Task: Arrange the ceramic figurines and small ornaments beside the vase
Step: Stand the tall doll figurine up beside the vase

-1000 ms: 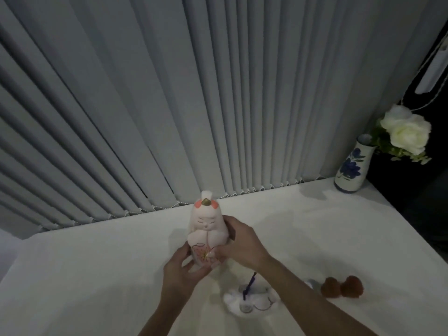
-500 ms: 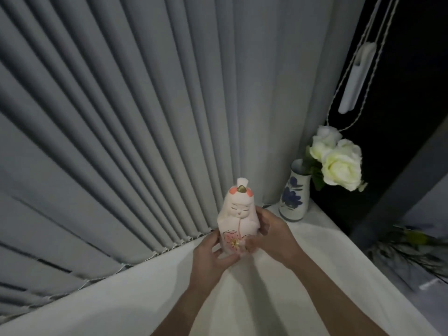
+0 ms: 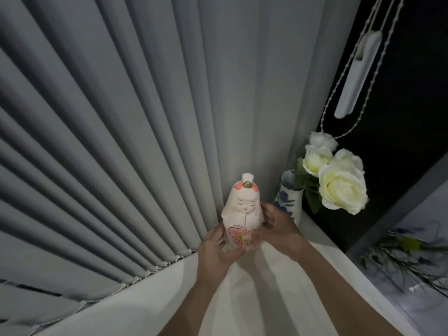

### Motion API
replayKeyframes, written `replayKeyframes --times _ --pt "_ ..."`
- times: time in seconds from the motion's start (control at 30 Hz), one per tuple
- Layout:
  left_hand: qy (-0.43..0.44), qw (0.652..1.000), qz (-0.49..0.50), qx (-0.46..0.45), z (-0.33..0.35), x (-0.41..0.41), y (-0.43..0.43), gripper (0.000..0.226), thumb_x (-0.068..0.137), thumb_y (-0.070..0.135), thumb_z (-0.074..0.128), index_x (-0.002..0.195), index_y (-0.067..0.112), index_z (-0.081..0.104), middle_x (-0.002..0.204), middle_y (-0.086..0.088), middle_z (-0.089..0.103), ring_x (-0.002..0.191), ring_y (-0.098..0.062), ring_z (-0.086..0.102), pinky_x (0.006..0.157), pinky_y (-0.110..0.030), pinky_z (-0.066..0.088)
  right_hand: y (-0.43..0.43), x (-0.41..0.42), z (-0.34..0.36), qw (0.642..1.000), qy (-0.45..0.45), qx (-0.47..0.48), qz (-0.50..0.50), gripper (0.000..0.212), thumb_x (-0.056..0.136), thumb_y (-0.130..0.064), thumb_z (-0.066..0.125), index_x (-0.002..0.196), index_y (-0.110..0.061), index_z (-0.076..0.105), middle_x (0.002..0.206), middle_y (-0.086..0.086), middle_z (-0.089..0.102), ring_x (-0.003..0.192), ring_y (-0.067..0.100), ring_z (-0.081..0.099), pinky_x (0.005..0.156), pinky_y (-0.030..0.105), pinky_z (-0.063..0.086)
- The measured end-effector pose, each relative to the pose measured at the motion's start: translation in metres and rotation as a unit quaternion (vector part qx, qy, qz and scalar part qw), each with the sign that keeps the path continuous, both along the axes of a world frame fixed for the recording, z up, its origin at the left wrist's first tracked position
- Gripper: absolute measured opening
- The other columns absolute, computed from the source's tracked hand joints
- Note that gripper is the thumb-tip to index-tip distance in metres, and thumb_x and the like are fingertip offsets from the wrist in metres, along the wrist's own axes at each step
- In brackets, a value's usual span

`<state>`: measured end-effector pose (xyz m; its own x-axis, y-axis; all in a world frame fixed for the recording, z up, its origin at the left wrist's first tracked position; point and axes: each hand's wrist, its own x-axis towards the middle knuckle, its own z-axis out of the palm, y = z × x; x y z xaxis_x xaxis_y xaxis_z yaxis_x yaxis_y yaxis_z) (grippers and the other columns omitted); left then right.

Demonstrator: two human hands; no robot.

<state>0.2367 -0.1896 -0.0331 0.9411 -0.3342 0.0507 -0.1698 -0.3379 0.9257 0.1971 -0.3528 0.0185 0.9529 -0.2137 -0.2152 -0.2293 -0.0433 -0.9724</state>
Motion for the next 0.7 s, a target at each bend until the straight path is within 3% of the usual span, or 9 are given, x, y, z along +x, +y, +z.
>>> replayKeyframes --times 0.07,0.13,0.3,0.43,0.53,0.63,0.7 --pt "-0.006 1.0 -0.001 0.019 -0.002 0.002 -0.001 0.062 0.05 0.041 0.082 0.105 0.018 0.066 0.085 0.016 0.061 0.083 0.01 0.061 0.068 0.001 0.047 -0.002 0.001 -0.003 1.0 -0.012 -0.009 0.002 0.057 0.07 0.016 0.069 0.103 -0.027 0.053 0.098 -0.014 0.062 0.091 0.001 0.061 0.065 0.009 0.055" --pt "-0.005 1.0 -0.001 0.03 -0.003 0.003 -0.002 0.063 0.05 0.039 0.081 0.107 0.016 0.065 0.085 0.016 0.06 0.084 0.01 0.06 0.069 0.001 0.047 -0.004 0.002 -0.005 1.0 -0.023 -0.006 0.0 0.055 0.069 0.018 0.069 0.101 -0.024 0.053 0.097 -0.011 0.063 0.091 0.005 0.062 0.067 0.012 0.057" --pt "0.003 0.998 0.001 0.064 0.008 0.002 -0.005 0.073 0.046 0.048 0.073 0.111 0.017 0.061 0.097 0.0 0.063 0.094 -0.018 0.063 0.082 -0.035 0.057 -0.004 0.001 -0.008 0.999 -0.024 0.03 0.007 0.056 0.071 0.026 0.06 0.107 -0.016 0.052 0.097 -0.009 0.063 0.077 -0.009 0.068 0.057 0.009 0.054" --pt "-0.002 0.995 -0.006 0.104 0.021 -0.004 -0.003 0.078 0.049 0.05 0.075 0.118 0.018 0.057 0.109 0.0 0.063 0.102 -0.018 0.061 0.085 -0.032 0.054 0.002 -0.004 -0.004 0.999 -0.016 0.036 0.005 0.059 0.074 0.023 0.06 0.118 -0.015 0.047 0.108 -0.005 0.06 0.089 0.001 0.065 0.061 0.009 0.055" --pt "-0.01 0.993 -0.019 0.114 0.031 -0.013 0.008 0.094 0.053 0.049 0.082 0.134 0.017 0.047 0.125 0.007 0.054 0.116 -0.012 0.052 0.098 -0.028 0.047 0.009 -0.013 0.002 1.0 0.001 -0.011 -0.004 0.065 0.077 0.012 0.065 0.132 -0.015 0.043 0.113 -0.007 0.059 0.11 0.016 0.057 0.076 0.015 0.055" --pt "-0.002 0.994 0.002 0.107 0.041 -0.03 0.029 0.082 0.061 0.043 0.083 0.131 0.018 0.05 0.135 0.002 0.051 0.123 -0.013 0.048 0.105 -0.034 0.043 0.019 -0.028 0.01 0.997 0.019 -0.072 -0.007 0.068 0.08 -0.002 0.068 0.138 -0.018 0.034 0.133 0.001 0.052 0.13 0.022 0.046 0.106 0.036 0.043" --pt "-0.003 0.995 0.003 0.104 0.045 -0.047 0.048 0.073 0.064 0.044 0.081 0.128 0.022 0.054 0.137 0.004 0.051 0.125 -0.007 0.046 0.109 -0.033 0.04 0.026 -0.041 0.016 0.992 0.04 -0.114 -0.017 0.084 0.077 -0.013 0.073 0.145 -0.015 0.023 0.146 0.003 0.042 0.136 0.022 0.038 0.113 0.041 0.035"
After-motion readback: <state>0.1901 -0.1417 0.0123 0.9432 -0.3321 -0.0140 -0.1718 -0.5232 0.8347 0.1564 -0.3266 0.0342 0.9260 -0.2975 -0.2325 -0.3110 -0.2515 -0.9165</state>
